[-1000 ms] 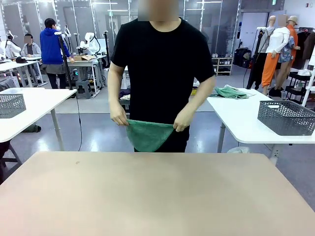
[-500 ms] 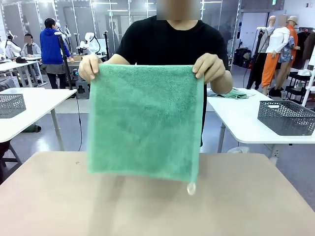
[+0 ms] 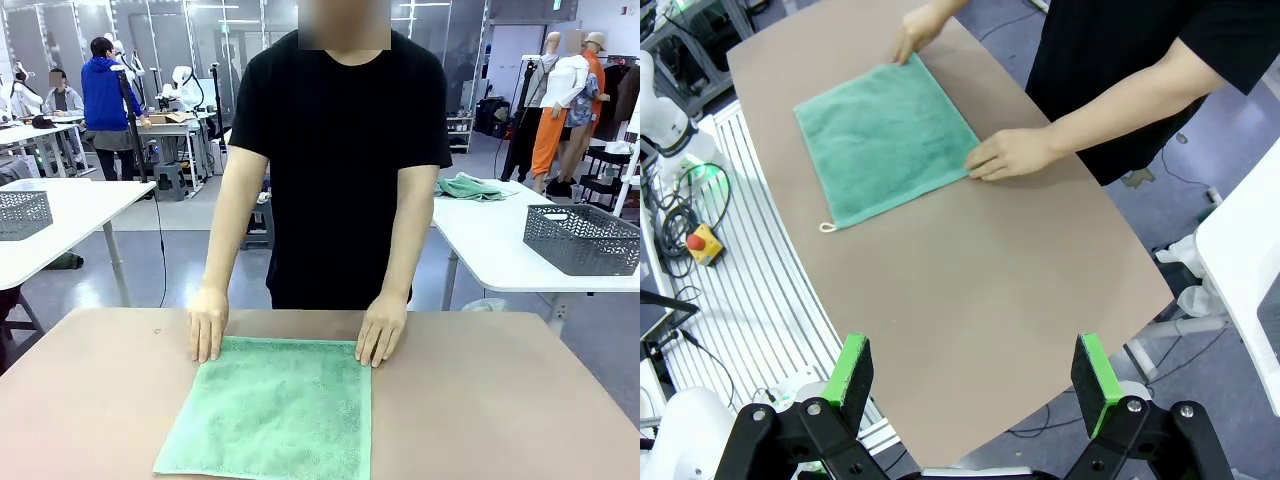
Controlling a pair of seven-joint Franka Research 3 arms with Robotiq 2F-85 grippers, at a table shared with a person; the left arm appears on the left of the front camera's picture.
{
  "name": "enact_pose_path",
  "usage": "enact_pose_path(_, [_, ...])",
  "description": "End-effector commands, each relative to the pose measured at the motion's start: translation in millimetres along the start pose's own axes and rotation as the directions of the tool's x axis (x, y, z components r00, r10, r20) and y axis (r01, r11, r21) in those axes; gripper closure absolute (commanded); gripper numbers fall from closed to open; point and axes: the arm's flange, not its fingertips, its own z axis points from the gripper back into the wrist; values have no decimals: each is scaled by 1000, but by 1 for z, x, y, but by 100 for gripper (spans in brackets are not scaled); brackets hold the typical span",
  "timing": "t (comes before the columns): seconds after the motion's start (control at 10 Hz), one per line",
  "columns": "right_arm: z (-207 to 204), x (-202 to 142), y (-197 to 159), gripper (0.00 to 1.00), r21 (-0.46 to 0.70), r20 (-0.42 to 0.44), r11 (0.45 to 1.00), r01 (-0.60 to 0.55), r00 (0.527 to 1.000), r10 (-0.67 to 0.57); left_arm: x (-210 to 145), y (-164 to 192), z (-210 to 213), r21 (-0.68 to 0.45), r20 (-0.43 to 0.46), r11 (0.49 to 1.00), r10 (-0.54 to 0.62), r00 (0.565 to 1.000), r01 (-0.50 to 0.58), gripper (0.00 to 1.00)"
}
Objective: Fold the towels and place them in the basket.
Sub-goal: When a person lays out a Towel with hook on the table, fold it in half twice.
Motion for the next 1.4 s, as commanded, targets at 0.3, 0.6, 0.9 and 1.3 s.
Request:
enact_pose_path(0.3, [0, -1, 0, 0, 7, 7, 1000, -14, 1000, 14, 1, 0, 0, -7, 9, 1000, -9, 1000, 9, 0])
enact_pose_path(0.6, [0, -1, 0, 0, 7, 7, 1000, -14, 1000, 14, 1, 0, 0, -7, 9, 1000, -9, 1000, 9, 0])
enact_pose_path(0.9, [0, -1, 0, 0, 7, 7, 1000, -14, 1000, 14, 1, 0, 0, -7, 9, 1000, -9, 1000, 9, 0])
enact_pose_path(1.3, [0, -1, 0, 0, 7, 7, 1000, -14, 1000, 14, 1, 0, 0, -7, 9, 1000, -9, 1000, 9, 0])
